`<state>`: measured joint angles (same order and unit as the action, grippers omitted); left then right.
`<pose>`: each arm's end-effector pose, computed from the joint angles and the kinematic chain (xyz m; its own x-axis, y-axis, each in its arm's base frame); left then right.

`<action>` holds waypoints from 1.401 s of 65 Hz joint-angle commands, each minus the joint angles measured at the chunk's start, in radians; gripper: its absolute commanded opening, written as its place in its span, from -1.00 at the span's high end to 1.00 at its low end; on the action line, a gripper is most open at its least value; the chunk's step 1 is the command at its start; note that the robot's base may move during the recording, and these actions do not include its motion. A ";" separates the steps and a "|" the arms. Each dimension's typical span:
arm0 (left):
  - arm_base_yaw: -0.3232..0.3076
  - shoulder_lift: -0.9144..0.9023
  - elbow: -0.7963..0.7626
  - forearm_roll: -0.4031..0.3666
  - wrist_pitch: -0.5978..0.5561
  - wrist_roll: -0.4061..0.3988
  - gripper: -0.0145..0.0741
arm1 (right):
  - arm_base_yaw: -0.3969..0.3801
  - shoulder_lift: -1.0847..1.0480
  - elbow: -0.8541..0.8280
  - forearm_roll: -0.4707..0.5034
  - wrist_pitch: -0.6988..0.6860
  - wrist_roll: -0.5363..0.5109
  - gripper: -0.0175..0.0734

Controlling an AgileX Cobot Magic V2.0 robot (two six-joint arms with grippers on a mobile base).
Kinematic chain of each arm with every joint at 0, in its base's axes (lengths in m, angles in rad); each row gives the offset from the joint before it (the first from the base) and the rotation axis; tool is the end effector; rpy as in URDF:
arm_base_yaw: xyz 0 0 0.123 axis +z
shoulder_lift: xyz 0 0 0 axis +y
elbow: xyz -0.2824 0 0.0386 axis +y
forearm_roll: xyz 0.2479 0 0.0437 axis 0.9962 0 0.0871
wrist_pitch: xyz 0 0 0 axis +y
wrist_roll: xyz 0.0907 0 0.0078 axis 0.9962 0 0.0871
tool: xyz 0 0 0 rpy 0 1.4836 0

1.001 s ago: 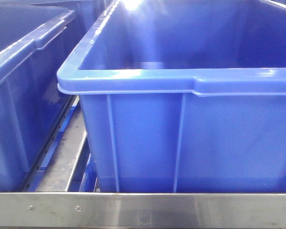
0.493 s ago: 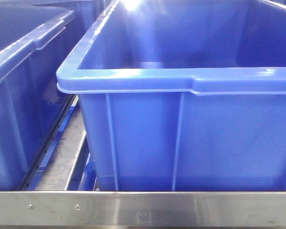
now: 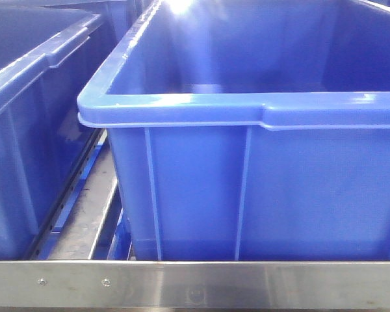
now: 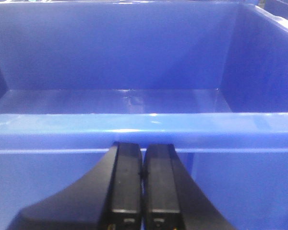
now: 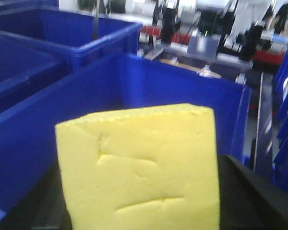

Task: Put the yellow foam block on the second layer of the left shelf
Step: 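Extend the right gripper with the cube over into a blue bin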

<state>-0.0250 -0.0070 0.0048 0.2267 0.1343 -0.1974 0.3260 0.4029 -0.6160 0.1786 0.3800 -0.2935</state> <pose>0.0561 0.0014 0.2000 -0.0416 0.0284 -0.9987 -0.0039 0.9996 0.0285 0.0729 0.0310 0.3575 -0.0212 -0.1410 -0.9898 -0.3876 0.9137 -0.1219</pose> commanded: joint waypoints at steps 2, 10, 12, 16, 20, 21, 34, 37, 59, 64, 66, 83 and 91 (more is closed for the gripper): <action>-0.007 -0.014 0.026 -0.003 -0.087 -0.004 0.36 | -0.004 0.211 -0.159 0.008 -0.007 -0.001 0.02; -0.007 -0.014 0.026 -0.003 -0.087 -0.004 0.36 | 0.004 0.422 -0.296 0.008 0.050 -0.001 0.03; -0.007 -0.014 0.026 -0.003 -0.087 -0.004 0.36 | 0.008 0.478 -0.332 0.008 0.061 -0.001 0.03; -0.007 -0.014 0.026 -0.003 -0.087 -0.004 0.36 | 0.020 0.572 -0.379 0.008 0.083 -0.001 0.03; -0.007 -0.014 0.026 -0.003 -0.087 -0.004 0.36 | 0.035 0.661 -0.436 0.008 0.110 -0.001 0.03; -0.007 -0.014 0.026 -0.003 -0.087 -0.004 0.36 | 0.040 0.684 -0.448 0.007 0.116 -0.001 0.03; -0.007 -0.014 0.026 -0.003 -0.087 -0.004 0.36 | 0.089 0.957 -0.575 -0.037 0.149 -0.001 0.03; -0.007 -0.014 0.026 -0.003 -0.087 -0.004 0.36 | 0.090 1.016 -0.596 -0.037 0.146 -0.001 0.03; -0.007 -0.014 0.026 -0.003 -0.087 -0.004 0.36 | 0.089 1.244 -0.633 -0.084 0.091 -0.001 0.03; -0.007 -0.014 0.026 -0.003 -0.087 -0.004 0.36 | 0.089 1.265 -0.633 -0.086 0.078 -0.001 0.03; -0.007 -0.014 0.026 -0.003 -0.087 -0.004 0.36 | 0.089 1.271 -0.633 -0.086 0.074 -0.001 0.03; -0.007 -0.014 0.026 -0.003 -0.087 -0.004 0.36 | 0.087 1.305 -0.633 -0.086 0.086 -0.001 0.01; -0.007 -0.014 0.026 -0.003 -0.087 -0.004 0.36 | 0.087 1.309 -0.633 -0.086 0.091 -0.001 -0.34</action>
<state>-0.0250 -0.0070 0.0048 0.2267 0.1325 -0.1974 0.4167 1.7565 -1.2121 0.1014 0.5156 -0.2935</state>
